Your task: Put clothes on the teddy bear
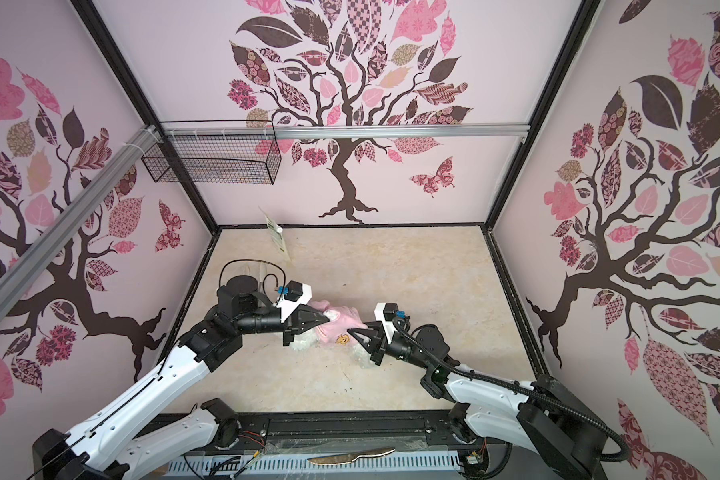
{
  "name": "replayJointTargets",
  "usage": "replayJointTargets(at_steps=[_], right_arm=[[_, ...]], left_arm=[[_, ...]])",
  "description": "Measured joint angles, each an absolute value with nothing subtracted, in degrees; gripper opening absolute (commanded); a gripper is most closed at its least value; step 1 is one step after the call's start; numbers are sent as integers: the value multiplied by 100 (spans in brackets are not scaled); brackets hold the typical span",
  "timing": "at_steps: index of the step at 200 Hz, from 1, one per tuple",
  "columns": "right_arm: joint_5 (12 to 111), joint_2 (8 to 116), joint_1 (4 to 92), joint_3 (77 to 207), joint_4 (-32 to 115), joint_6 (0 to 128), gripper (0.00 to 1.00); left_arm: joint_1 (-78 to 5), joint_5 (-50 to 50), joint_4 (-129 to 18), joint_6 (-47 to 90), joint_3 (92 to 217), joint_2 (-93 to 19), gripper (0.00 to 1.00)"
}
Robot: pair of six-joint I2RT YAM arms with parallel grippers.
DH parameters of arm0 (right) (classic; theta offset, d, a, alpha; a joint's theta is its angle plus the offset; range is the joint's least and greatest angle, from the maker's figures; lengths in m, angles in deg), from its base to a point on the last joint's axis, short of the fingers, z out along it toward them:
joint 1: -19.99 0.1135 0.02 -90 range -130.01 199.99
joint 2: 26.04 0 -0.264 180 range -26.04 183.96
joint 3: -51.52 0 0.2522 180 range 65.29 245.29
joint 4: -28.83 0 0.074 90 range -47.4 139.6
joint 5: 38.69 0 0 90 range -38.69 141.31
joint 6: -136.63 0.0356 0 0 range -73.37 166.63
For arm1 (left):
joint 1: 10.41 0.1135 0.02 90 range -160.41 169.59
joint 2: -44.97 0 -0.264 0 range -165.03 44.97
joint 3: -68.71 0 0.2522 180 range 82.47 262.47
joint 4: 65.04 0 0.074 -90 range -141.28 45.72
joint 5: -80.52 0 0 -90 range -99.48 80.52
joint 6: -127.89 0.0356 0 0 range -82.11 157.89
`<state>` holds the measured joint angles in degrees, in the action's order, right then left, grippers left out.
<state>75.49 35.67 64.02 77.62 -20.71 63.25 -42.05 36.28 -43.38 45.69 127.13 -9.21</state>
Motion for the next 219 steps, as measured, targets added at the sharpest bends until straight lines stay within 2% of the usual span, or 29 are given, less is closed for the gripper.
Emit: replayJointTargets(at_steps=[32, 62, 80, 105, 123, 156, 171, 219], right_arm=[[7543, 3567, 6393, 7769, -2063, 6327, 6], [7700, 3613, 6343, 7885, -1809, 6235, 5], [7781, 3659, 6323, 7924, -1553, 6132, 5], [7901, 3670, 6323, 7924, -1315, 5995, 5], [7947, 3707, 6347, 7931, -1219, 5881, 5], [7969, 3838, 6465, 8068, -1112, 5715, 5], [7978, 3900, 6516, 8119, -1116, 5676, 5], [8010, 4007, 6573, 8143, -1051, 5586, 5]], left_arm=[[-4091, 3649, -4839, 3773, 12495, -844, 0], [-4155, 3357, -4482, 4075, 12530, -844, 0], [-4428, 2935, -4032, 4588, 12646, -862, 16], [-4747, 2498, -3444, 5270, 12853, -890, 33], [-4765, 2312, -3175, 5629, 12989, -894, 41], [-4791, 2150, -2944, 5932, 13227, -903, 49], [-4826, 2137, -2837, 6035, 13413, -980, 56], [-5278, 1956, -2561, 6315, 13826, -1369, 57]])
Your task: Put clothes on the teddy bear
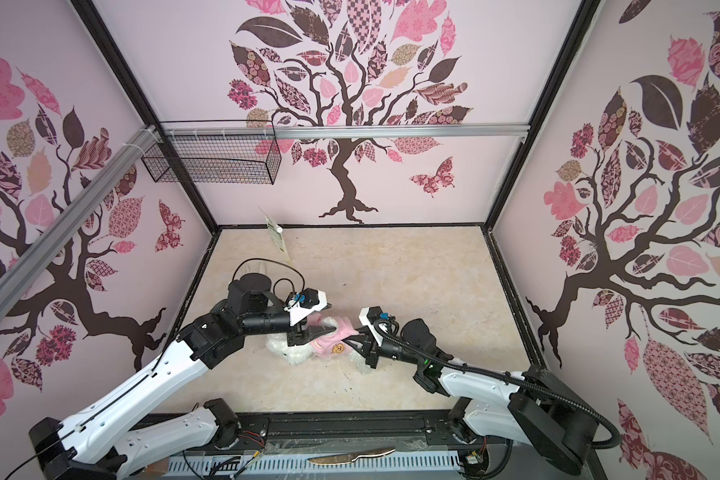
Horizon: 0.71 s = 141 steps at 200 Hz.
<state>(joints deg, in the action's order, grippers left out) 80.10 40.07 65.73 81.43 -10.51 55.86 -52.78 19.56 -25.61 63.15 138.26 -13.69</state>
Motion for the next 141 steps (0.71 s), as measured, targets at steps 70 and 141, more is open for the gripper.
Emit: replayJointTargets(at_steps=[70, 141], right_arm=[[7910, 4004, 6586, 8143, -889, 5538, 5], [6834, 4053, 6632, 8486, -548, 5529, 26]], left_arm=[[-5462, 1650, -2109, 6496, 14130, -1808, 10], [-5160, 1407, -3986, 3836, 13317, -1126, 0]])
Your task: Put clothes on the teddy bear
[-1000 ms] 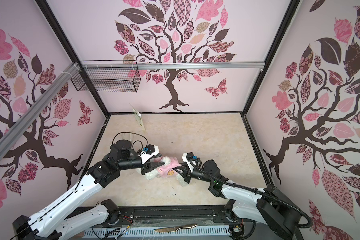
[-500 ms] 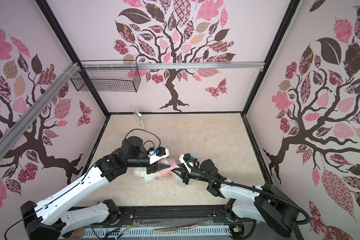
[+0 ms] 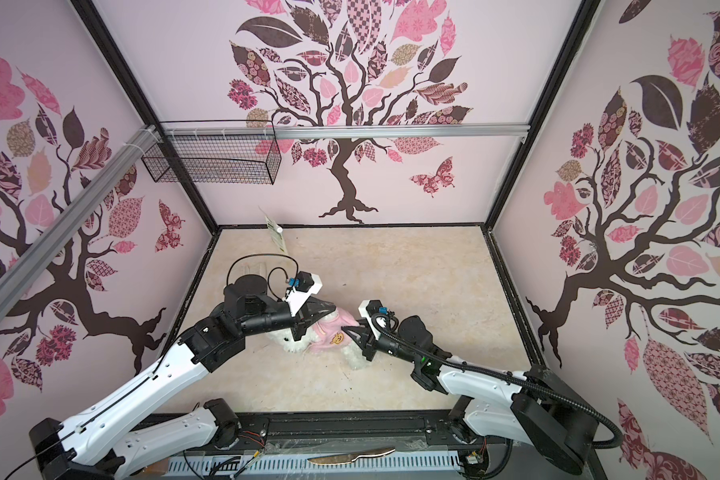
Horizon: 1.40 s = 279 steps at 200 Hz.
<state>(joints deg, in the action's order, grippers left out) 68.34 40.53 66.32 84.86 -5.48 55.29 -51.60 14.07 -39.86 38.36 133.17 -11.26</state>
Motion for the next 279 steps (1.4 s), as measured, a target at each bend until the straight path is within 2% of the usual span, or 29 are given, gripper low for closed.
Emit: replayJointTargets(at_steps=[59, 83, 113, 148, 232, 279], right_arm=[[6380, 4031, 6627, 8543, 458, 5184, 68], [6284, 3622, 6621, 8560, 844, 4825, 73], [6286, 3143, 6715, 8571, 949, 4447, 75], [6417, 3165, 6920, 8724, 897, 4200, 77], [6557, 4446, 7051, 9006, -60, 4207, 73], [6469, 4960, 7053, 9010, -635, 4408, 66]], left_arm=[[-5501, 395, -4574, 2761, 12757, -1415, 0], [-5510, 157, -4620, 2521, 12619, -1443, 0], [-5554, 19, -4690, 2164, 12490, -1555, 0], [-5619, -42, -4736, 1729, 12455, -1694, 0], [-5807, -40, -4869, 999, 12425, -1769, 0], [-5919, -33, -4880, 820, 12425, -1812, 0]])
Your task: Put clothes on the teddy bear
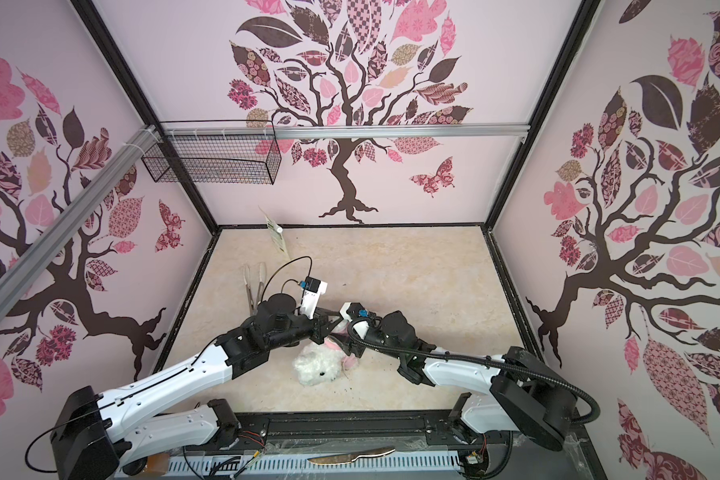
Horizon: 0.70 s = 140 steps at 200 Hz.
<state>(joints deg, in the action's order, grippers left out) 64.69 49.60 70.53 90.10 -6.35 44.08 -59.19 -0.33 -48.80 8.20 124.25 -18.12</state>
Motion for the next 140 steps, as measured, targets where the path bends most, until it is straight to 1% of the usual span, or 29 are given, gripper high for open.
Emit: replayJointTargets(at_steps=[21, 60, 83, 106, 140], right_arm=[[6327, 5198, 7056, 9008, -843, 4469, 60], [6063, 5663, 7093, 8783, -1590, 4565, 59], [6043, 5744, 7108, 8693, -1964, 4701, 62], [6037, 5751, 7121, 8641, -2213, 4832, 67], [6030, 5709, 7123, 8558, -2325, 4948, 70]], left_arm=[[-5932, -7, -4880, 741, 12425, -1839, 0], [-5932, 45, -4812, 459, 12425, -1756, 0], [-5930, 43, -4732, 280, 12425, -1596, 0], [-5910, 45, -4725, 99, 12427, -1437, 0], [-5685, 133, -4681, -185, 12427, -1329, 0]])
